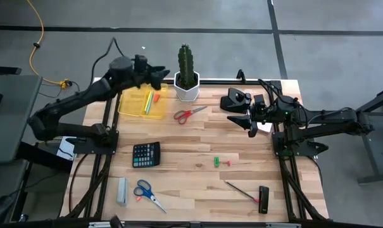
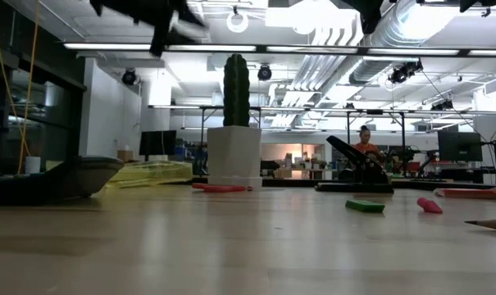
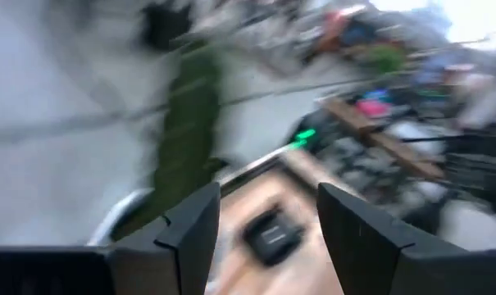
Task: Pack school essentials
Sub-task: Put the black pencil into the transparent yellow supply box
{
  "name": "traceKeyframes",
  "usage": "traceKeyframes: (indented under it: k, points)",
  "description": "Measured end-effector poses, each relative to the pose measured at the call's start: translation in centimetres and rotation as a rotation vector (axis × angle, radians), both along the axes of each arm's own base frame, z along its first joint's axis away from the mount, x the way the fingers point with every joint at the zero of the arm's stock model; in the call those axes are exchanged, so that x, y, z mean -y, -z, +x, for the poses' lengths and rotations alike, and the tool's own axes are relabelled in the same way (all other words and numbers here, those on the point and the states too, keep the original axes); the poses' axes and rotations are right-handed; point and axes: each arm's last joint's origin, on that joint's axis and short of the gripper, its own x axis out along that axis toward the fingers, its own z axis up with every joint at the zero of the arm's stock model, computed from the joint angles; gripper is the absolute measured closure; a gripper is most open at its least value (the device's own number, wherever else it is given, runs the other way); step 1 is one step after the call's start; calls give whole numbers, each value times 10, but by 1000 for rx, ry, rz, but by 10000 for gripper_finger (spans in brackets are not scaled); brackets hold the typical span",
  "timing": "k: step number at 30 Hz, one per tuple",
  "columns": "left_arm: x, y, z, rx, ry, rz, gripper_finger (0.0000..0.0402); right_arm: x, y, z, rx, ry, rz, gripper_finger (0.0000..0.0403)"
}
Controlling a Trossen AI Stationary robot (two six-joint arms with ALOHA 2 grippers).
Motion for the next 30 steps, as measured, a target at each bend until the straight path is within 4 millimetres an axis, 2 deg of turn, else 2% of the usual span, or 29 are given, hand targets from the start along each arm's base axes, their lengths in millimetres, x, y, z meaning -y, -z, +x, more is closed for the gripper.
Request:
traceKeyframes:
  k: [3,6,12,16,25,30]
  points:
    - [38,-14,12,55,180,178,209,0,0,0,0,0,0,181]
    - [73,-17,22,122,315,254,209,0,0,0,0,0,-6,181]
    - [117,-9,29,128,378,273,209,0,0,0,0,1,-19,181]
    - [130,-10,30,115,410,320,209,0,0,0,0,3,-34,181]
    - [132,-10,31,105,415,344,209,0,0,0,0,2,-32,181]
    - [132,-10,31,105,415,343,209,-1,2,1,-36,-16,115,181]
